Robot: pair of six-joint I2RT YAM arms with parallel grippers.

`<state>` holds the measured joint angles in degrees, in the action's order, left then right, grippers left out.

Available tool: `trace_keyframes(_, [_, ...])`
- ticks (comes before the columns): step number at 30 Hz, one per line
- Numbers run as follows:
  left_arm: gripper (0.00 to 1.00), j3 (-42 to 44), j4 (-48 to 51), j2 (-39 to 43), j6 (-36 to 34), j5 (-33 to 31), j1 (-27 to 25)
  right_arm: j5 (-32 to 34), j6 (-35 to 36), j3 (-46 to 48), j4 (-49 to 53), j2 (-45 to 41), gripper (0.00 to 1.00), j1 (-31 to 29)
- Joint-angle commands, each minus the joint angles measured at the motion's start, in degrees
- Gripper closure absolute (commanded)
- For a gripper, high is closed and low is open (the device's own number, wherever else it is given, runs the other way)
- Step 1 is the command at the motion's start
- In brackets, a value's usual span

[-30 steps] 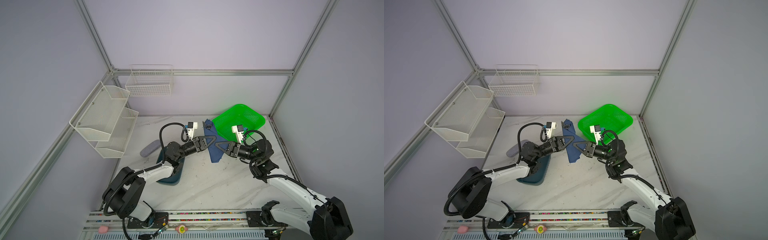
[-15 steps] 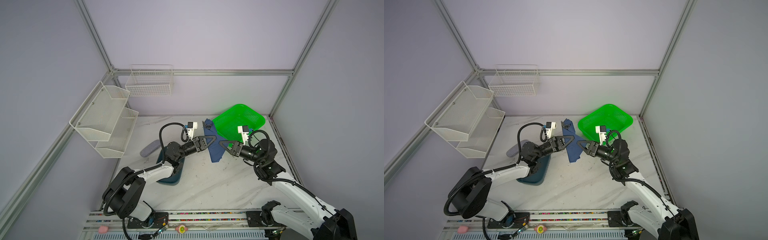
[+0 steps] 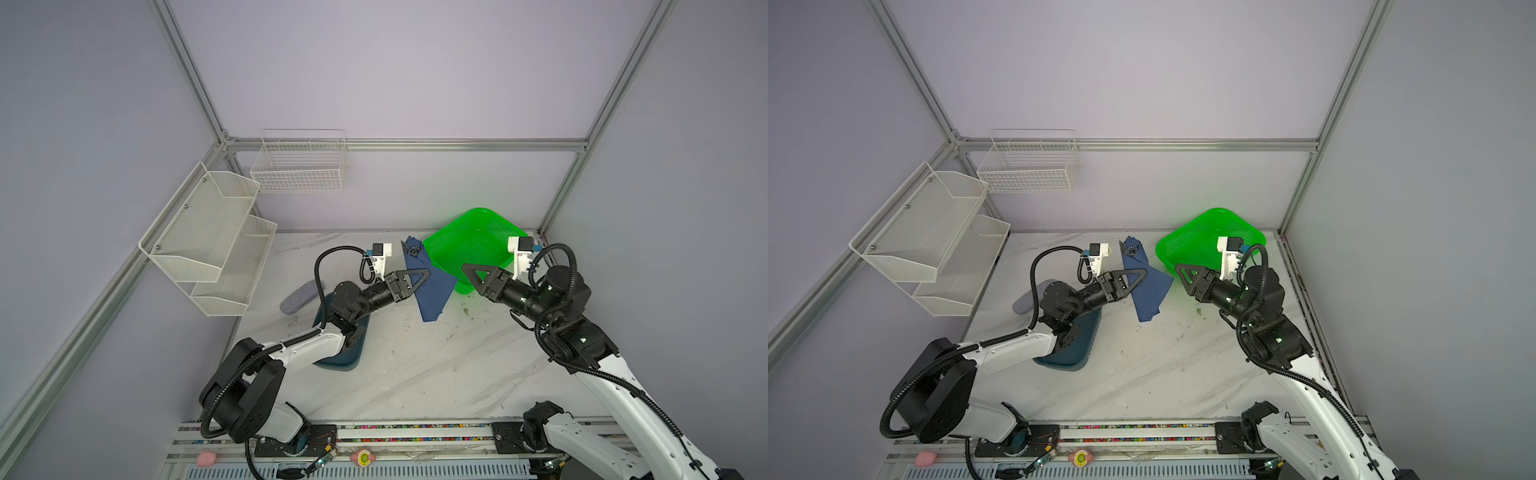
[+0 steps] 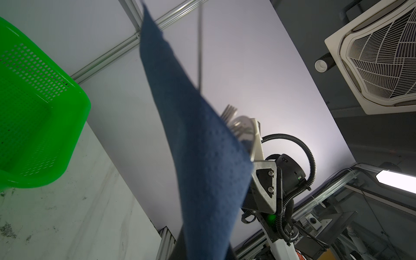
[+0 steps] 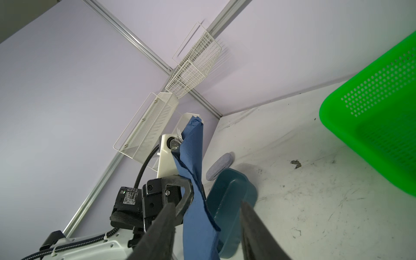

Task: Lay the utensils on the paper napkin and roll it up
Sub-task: 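Open the right gripper and draw it back from the napkin roll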

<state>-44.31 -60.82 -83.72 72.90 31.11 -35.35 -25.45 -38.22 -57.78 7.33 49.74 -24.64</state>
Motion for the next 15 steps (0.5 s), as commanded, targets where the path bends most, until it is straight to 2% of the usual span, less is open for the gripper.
trace_keyframes(1, [0.96, -0.42, -2.05, 2.22, -2.21, -1.48, 0.42, -6.46, 3.72, -3.21, 3.54, 0.51, 0.64, 0.27])
trace_keyframes(4, [0.96, -0.58, -0.88, 2.19, -2.91, -1.81, 0.47, -5.19, 5.36, -4.71, 8.90, 3.04, 0.75, -1.05])
trace_keyframes(10, [0.97, -0.60, 2.39, 2.22, -4.52, -2.81, 0.46, 1.24, 6.64, -6.17, 11.49, 4.26, 0.81, -7.29])
trace_keyframes(15, [0.97, -1.30, 2.57, 2.23, -4.38, -2.38, 0.46, 5.95, 7.56, -7.09, 11.95, 7.79, 0.80, -13.09])
